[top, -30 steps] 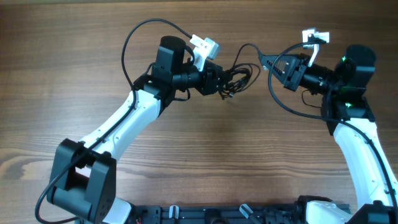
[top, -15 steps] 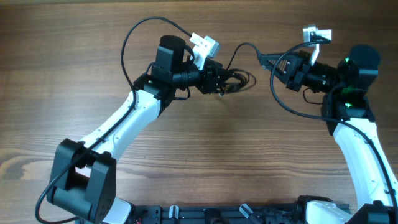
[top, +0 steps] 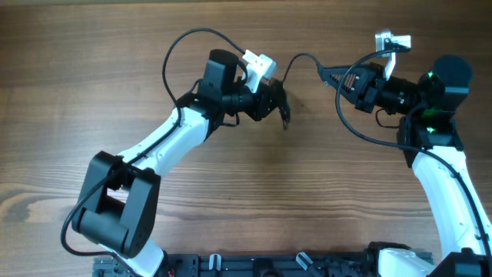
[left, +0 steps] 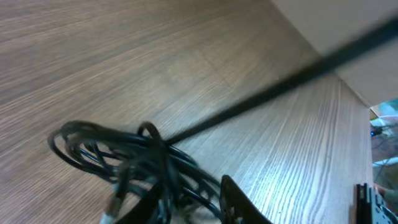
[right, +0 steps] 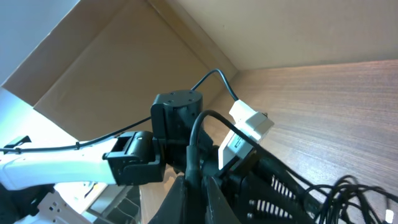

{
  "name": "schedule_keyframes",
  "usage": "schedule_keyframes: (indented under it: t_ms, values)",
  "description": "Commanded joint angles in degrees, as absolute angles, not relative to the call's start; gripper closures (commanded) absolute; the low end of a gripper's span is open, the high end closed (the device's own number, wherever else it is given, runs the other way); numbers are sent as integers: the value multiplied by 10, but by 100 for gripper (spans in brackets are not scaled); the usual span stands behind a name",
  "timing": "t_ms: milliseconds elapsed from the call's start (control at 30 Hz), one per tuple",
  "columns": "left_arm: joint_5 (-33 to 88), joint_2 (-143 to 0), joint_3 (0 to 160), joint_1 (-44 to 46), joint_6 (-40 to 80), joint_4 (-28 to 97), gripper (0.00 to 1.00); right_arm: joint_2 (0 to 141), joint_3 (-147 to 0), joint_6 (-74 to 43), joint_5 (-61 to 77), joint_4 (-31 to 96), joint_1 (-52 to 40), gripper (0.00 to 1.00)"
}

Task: Untangle cables
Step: 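Spread both arms wide, drawing the cable out across the table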

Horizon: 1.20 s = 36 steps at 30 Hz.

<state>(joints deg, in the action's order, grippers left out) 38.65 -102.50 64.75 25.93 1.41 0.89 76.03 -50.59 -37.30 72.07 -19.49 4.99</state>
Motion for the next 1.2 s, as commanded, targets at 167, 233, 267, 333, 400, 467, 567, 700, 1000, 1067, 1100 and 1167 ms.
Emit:
schedule_keyframes:
  t_ms: [167,233,267,333,400,467,567,700,1000,1067,1100,1167]
  values:
    - [382,-1027,656,267,4,8,79,746,-506,-377,739,-201,51,95]
    - [382,-1027,656,267,4,8,79,746,-506,-377,738,-201,51,96]
    - [382,-1027,656,267,4,8,79,746,-506,-377,739,-201,51,95]
    - [382,-1027,656,267,4,9,80,746,-506,-377,738,-201,51,96]
    - [380,-1027,656,267,4,9,86,746,-506,-377,738,-202,51,95]
    - [378,-1027,656,267,4,11,92,746,-506,-377,739,-201,51,96]
    - [375,-1027,656,267,4,13,96,746,-506,-377,738,-201,51,96]
    - [354,-1027,656,267,4,15,96,746,-506,-377,738,-201,51,95]
    - [216,-899,656,152,8,82,96,746,-506,-320,604,-99,51,95]
    - [216,-876,656,119,8,99,96,746,-506,-305,555,-60,51,96]
    - [216,-868,656,105,8,107,96,746,-506,-298,540,-48,51,96]
    - [216,-857,656,82,6,121,96,746,-506,-283,489,-9,51,96]
